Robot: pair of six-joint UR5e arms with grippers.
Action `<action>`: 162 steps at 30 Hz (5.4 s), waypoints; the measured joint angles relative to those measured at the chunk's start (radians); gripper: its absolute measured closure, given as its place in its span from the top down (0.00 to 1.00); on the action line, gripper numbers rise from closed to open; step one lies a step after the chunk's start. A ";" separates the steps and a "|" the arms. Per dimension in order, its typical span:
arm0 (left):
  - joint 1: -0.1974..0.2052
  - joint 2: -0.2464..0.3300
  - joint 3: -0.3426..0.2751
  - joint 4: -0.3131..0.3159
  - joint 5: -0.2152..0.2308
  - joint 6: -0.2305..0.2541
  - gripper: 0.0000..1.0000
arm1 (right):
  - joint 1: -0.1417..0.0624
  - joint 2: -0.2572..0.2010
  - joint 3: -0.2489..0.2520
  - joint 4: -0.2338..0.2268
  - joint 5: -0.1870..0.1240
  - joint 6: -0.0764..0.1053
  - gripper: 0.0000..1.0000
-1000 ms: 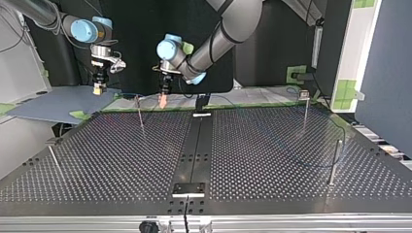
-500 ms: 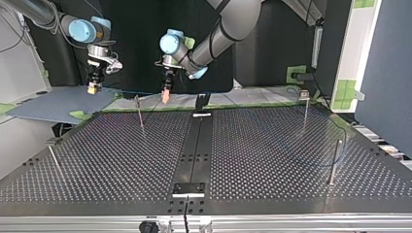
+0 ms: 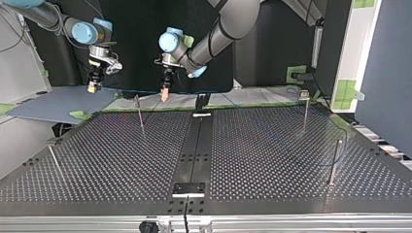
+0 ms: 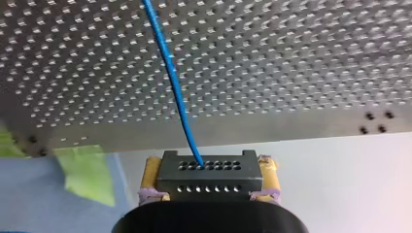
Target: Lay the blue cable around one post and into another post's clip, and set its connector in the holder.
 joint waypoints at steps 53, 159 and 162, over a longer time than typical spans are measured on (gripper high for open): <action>0.043 -0.081 0.125 -0.032 0.032 -0.120 0.00 | -0.015 0.040 -0.174 0.175 0.097 0.024 0.00; 0.072 -0.082 0.136 -0.082 0.057 -0.135 0.00 | -0.061 0.203 -0.316 0.133 0.087 0.037 0.00; 0.075 -0.082 0.136 -0.083 0.058 -0.131 0.00 | -0.062 0.211 -0.321 0.137 0.087 0.035 0.00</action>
